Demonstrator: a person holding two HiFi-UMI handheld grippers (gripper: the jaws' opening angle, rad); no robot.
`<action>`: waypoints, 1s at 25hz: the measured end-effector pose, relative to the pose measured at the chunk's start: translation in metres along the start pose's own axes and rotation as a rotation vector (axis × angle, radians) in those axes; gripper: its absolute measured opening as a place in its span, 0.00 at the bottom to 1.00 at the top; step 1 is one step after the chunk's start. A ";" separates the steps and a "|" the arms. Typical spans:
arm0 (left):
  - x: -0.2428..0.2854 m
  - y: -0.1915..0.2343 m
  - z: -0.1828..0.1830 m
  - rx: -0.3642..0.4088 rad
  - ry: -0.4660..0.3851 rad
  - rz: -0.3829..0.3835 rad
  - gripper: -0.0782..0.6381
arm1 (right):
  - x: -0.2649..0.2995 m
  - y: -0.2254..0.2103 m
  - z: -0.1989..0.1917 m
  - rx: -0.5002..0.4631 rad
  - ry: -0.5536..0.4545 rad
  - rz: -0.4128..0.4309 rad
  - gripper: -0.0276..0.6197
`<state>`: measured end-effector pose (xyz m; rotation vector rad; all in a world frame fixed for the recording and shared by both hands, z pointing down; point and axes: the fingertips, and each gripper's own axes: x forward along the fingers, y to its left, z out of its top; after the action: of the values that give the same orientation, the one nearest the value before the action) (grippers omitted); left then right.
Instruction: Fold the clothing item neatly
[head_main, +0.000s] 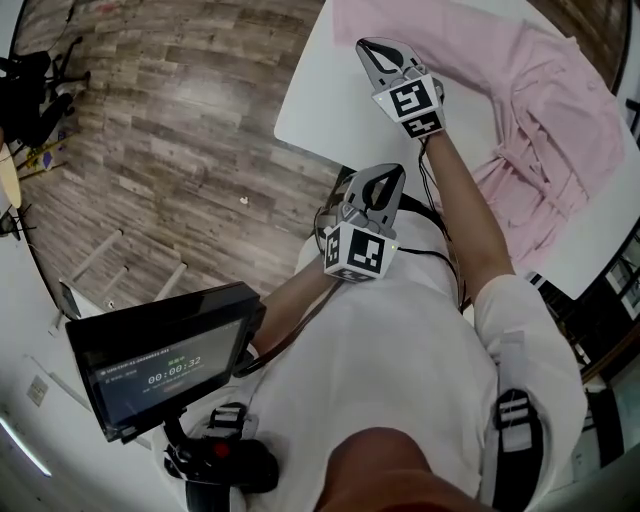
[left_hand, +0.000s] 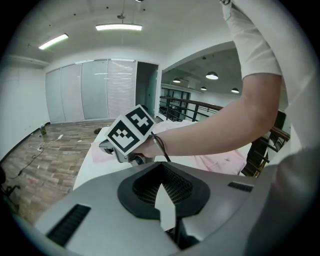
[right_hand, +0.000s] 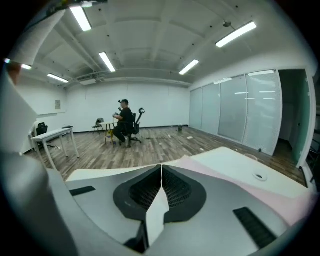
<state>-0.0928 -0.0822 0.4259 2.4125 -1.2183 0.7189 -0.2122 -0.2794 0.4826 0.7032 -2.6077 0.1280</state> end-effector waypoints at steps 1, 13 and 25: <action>0.000 -0.001 0.001 -0.004 -0.003 0.001 0.11 | 0.002 -0.003 -0.006 0.012 0.040 -0.020 0.05; -0.001 0.017 0.003 -0.001 -0.031 0.002 0.11 | 0.057 0.006 -0.028 0.021 0.334 -0.044 0.17; -0.001 0.022 0.002 -0.016 -0.024 -0.016 0.11 | 0.075 0.012 -0.025 -0.032 0.342 -0.027 0.17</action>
<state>-0.1106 -0.0955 0.4253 2.4215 -1.2076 0.6751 -0.2674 -0.2983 0.5376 0.6423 -2.2683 0.1809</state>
